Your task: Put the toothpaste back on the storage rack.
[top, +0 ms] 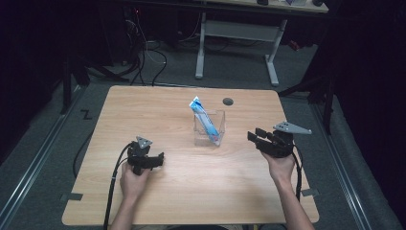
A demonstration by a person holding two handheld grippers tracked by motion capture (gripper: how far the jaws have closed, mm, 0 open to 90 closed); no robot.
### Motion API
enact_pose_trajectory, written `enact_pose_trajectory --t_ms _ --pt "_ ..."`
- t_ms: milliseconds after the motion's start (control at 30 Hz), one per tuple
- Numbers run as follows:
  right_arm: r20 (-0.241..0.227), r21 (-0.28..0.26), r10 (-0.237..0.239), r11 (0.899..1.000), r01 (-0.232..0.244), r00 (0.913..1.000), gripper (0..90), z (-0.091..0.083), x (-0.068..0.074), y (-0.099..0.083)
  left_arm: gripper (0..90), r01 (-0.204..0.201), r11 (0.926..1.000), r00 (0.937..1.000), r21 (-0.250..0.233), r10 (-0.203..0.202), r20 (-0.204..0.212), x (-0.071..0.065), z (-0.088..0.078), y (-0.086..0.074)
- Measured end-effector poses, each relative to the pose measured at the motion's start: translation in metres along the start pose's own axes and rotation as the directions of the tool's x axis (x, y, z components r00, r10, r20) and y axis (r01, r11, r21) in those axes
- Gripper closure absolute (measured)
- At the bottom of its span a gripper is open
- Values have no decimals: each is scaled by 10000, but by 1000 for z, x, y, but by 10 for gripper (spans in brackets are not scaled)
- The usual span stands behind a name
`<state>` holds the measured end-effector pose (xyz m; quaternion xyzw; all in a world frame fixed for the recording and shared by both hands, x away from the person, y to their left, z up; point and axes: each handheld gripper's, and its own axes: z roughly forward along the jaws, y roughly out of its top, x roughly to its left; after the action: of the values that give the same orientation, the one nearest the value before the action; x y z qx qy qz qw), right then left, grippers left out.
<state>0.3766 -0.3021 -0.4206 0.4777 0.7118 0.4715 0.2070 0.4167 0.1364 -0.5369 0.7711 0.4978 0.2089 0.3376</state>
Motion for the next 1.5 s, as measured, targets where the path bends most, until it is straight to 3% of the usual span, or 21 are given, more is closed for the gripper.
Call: enact_pose_trajectory --t_ms 967,1500 --pt "-15 764 372 9964 -369 9993 562 25 -2 -31 161 1 10000 10000 1 -1 0 0 0 0" --pt "120 1395 536 9887 -547 9985 559 49 -3 -48 161 -2 10000 10000 2 2 0 0 0 0"
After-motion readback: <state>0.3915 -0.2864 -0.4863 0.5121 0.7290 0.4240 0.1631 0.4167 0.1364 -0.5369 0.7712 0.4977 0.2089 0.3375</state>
